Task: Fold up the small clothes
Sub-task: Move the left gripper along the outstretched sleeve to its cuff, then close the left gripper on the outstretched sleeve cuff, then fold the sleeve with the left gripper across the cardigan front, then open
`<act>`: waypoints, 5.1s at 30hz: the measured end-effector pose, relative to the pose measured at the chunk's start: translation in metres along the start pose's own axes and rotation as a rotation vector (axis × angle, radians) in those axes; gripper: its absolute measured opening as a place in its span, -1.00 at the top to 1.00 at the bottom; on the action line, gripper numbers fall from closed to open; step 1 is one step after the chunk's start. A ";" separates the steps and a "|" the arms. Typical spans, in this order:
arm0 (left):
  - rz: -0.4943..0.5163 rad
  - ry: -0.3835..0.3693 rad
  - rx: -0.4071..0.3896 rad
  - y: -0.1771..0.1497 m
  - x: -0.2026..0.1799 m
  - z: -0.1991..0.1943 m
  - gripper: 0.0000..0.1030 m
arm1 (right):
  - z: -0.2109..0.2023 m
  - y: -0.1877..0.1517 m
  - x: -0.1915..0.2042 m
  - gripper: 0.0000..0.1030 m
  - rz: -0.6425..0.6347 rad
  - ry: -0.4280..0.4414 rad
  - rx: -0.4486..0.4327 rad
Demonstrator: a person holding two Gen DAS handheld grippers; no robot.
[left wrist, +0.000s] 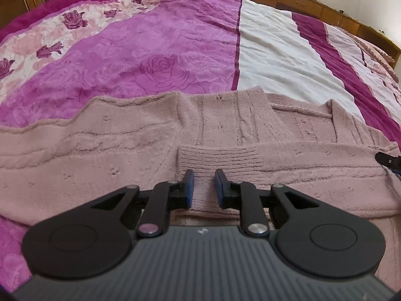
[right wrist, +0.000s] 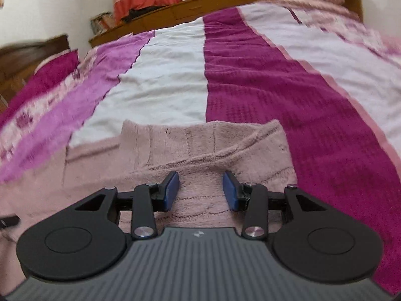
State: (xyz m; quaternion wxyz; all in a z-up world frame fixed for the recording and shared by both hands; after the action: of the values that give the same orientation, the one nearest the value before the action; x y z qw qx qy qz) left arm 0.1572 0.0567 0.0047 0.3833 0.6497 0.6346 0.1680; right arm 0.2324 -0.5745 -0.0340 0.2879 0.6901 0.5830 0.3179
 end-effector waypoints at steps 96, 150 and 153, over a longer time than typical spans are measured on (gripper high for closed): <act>-0.317 0.310 -0.246 -0.005 0.229 -0.105 0.23 | -0.156 -0.113 0.015 -0.57 0.053 0.089 0.072; 0.067 -0.168 -0.038 -0.041 -0.046 -0.040 0.08 | -0.161 -0.117 -0.023 -0.57 0.212 0.124 0.060; 0.077 -0.172 -0.021 -0.043 -0.050 -0.045 0.05 | -0.161 -0.117 -0.023 -0.57 0.212 0.124 0.060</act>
State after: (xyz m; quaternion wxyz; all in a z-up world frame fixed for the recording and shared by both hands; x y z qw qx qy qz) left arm 0.0888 0.0171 0.0164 0.4363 0.6817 0.5721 0.1330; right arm 0.0323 -0.5751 -0.0243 0.1951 0.7351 0.5327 0.3712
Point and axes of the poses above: each gripper's, at about its wrist camera, not at the fingertips, and z roughly the way its jaws point, x to its left, y to its top, the point moved 3 cm from there along z, roughly the way its jaws point, and after that the axes turned 14 degrees about -y, right-handed, at the moved point
